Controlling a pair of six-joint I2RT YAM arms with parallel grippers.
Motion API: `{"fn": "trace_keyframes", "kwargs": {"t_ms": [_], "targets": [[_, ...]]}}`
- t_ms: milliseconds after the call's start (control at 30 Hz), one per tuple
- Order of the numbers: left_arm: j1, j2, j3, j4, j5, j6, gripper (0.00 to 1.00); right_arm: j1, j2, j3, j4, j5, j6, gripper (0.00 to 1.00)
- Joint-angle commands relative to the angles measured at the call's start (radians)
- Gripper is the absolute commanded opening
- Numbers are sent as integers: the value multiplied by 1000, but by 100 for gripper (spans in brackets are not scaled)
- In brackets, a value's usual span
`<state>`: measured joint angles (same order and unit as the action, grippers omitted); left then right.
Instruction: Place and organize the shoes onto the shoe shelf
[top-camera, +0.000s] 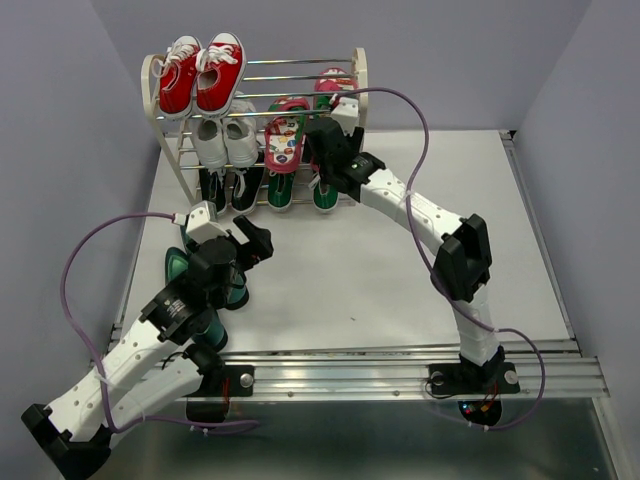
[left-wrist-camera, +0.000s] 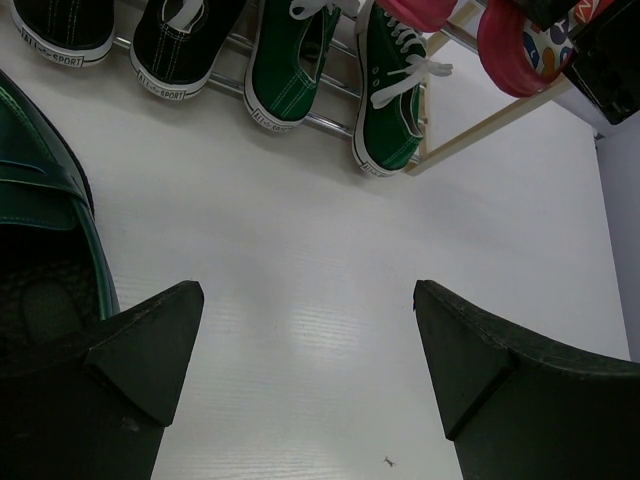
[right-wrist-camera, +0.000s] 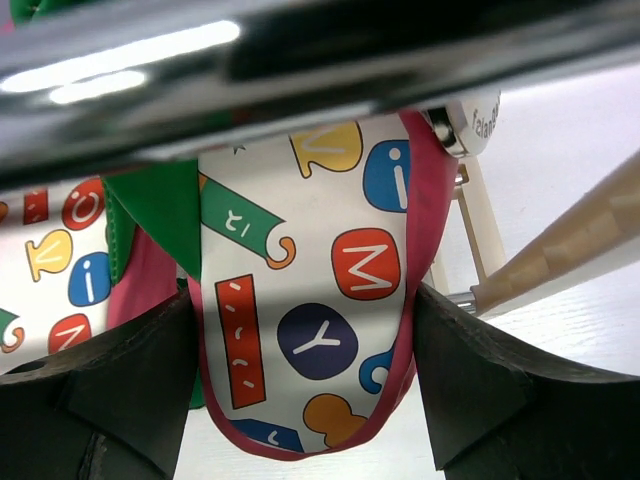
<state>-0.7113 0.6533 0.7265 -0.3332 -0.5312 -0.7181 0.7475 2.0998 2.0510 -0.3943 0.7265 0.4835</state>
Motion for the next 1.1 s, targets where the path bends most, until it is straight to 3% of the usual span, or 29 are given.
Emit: {"fn": "trace_keyframes", "kwargs": {"t_ms": [0, 167, 300, 400, 467, 533, 767, 1067], "targets": [[6, -4, 2, 20, -19, 5, 98, 10, 3, 89, 51, 56, -46, 4], [6, -9, 4, 13, -21, 0, 98, 10, 32, 118, 43, 50, -97, 20], [4, -12, 5, 5, -21, -6, 98, 10, 40, 115, 43, 53, -111, 47], [6, -7, 10, -9, -23, -20, 99, 10, 31, 100, 41, 13, -109, 78], [6, -4, 14, -29, -27, -38, 99, 10, 17, 90, 41, -16, -111, 84], [6, -3, 22, -44, -33, -61, 99, 10, 8, 78, 41, -50, -115, 97], [6, 2, 34, -137, -55, -156, 99, 10, -55, 25, 41, -56, -118, 100], [6, 9, 47, -259, -65, -271, 99, 10, -170, -83, 41, -206, -123, 100]]}}
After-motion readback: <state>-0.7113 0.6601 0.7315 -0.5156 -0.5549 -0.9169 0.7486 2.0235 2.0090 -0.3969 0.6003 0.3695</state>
